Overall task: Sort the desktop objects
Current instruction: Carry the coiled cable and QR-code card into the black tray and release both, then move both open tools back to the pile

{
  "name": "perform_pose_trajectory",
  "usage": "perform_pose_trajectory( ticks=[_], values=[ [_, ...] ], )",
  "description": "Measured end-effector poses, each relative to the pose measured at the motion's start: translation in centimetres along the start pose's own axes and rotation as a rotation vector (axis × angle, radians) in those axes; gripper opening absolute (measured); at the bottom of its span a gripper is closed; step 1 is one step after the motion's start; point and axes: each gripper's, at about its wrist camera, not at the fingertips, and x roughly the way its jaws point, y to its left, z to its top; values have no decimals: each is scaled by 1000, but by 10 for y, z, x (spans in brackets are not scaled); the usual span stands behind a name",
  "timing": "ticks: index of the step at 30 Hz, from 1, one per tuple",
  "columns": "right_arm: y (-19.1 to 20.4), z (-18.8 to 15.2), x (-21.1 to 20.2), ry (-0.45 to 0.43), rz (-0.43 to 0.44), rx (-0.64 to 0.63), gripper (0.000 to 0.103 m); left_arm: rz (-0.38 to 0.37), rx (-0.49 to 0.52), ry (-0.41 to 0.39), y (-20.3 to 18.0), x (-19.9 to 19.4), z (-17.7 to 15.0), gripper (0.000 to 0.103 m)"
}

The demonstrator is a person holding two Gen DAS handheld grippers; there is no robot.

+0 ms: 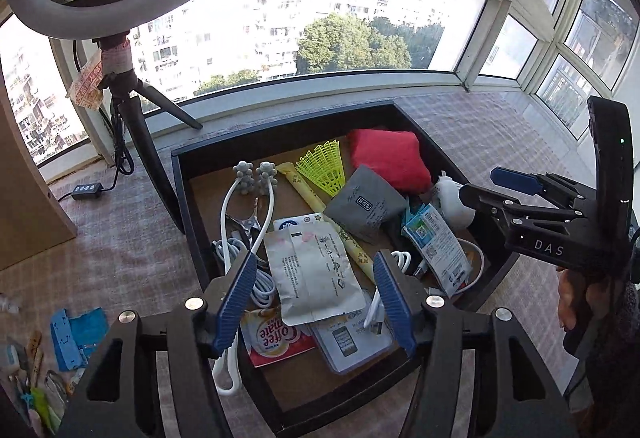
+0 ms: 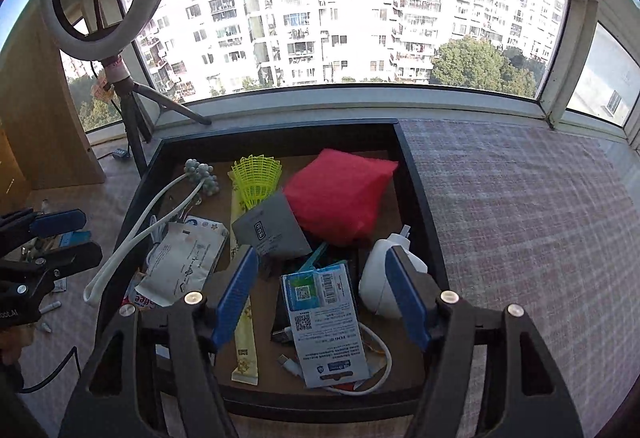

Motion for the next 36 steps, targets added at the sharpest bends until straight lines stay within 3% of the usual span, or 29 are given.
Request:
perform_pose_trajectory(
  ticks=[11,19,29,36],
  values=[
    [34,6,-12,-7,60,-34,65,31,-50,-57,33,-44,-13,52],
    [101,9,-24,-13,146,-149,66,108,-143,-107,89,-97,-52,52],
    [207,-1,-27,17,286,-327,66,289,-270,-101,191,-167,-163,52],
    [293,-34,-17,107,418,-516,66,409,-365,-37,257,-215,-263,52]
  ],
)
